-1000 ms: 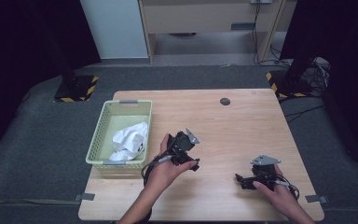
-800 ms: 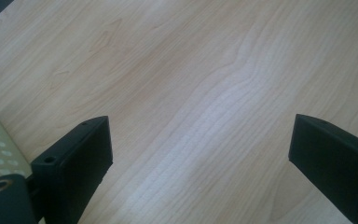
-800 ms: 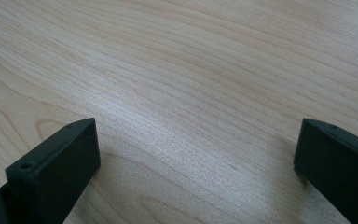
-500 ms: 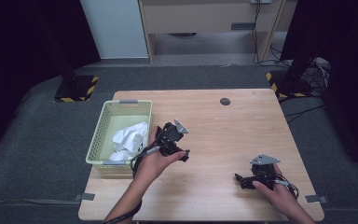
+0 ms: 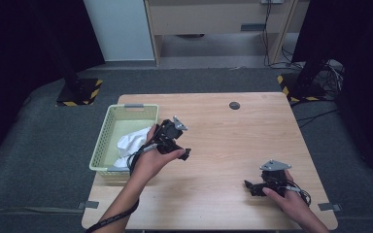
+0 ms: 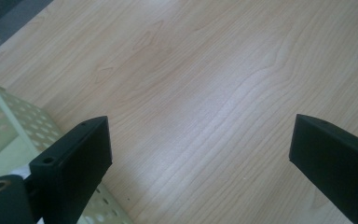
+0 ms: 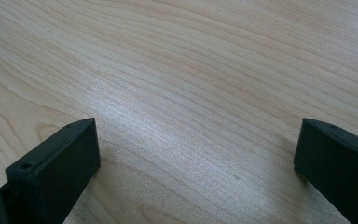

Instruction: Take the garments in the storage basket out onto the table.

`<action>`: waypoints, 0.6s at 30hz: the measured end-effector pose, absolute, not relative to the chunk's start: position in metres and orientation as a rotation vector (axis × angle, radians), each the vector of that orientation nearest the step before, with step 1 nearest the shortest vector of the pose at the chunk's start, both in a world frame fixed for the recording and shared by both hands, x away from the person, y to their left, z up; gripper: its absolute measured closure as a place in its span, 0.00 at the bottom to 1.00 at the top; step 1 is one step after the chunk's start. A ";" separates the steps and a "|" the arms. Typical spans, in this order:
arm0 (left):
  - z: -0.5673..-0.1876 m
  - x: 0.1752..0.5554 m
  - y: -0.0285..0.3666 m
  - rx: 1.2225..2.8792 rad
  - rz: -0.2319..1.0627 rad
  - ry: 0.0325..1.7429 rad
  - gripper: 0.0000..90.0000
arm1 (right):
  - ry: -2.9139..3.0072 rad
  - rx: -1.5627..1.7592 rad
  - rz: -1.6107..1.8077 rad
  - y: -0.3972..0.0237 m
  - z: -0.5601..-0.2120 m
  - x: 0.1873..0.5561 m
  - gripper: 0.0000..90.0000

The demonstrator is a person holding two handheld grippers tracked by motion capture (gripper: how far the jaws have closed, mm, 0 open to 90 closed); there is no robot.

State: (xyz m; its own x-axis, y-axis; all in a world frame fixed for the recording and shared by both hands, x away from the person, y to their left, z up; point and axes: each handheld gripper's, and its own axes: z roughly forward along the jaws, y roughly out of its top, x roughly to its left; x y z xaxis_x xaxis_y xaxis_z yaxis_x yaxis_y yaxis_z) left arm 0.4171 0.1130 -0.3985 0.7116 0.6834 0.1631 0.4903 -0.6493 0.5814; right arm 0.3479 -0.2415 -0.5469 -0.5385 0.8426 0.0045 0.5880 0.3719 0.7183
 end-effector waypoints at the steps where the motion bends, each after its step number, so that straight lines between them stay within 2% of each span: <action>1: -0.397 0.417 0.115 2.411 0.508 0.897 0.06 | 2.274 1.249 0.966 -0.241 -0.547 0.348 0.01; 18: -0.380 0.422 0.148 2.338 0.511 0.982 0.07 | 2.277 1.243 0.970 -0.242 -0.547 0.349 0.01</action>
State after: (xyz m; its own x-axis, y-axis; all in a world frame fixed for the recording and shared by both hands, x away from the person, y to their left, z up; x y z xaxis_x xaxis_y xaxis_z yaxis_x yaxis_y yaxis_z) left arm 0.4220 0.1482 -0.3796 0.6612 0.7388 0.1305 0.5308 -0.5836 0.6145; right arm 0.3486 -0.2417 -0.5471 -0.5427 0.8399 0.0045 0.5855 0.3744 0.7191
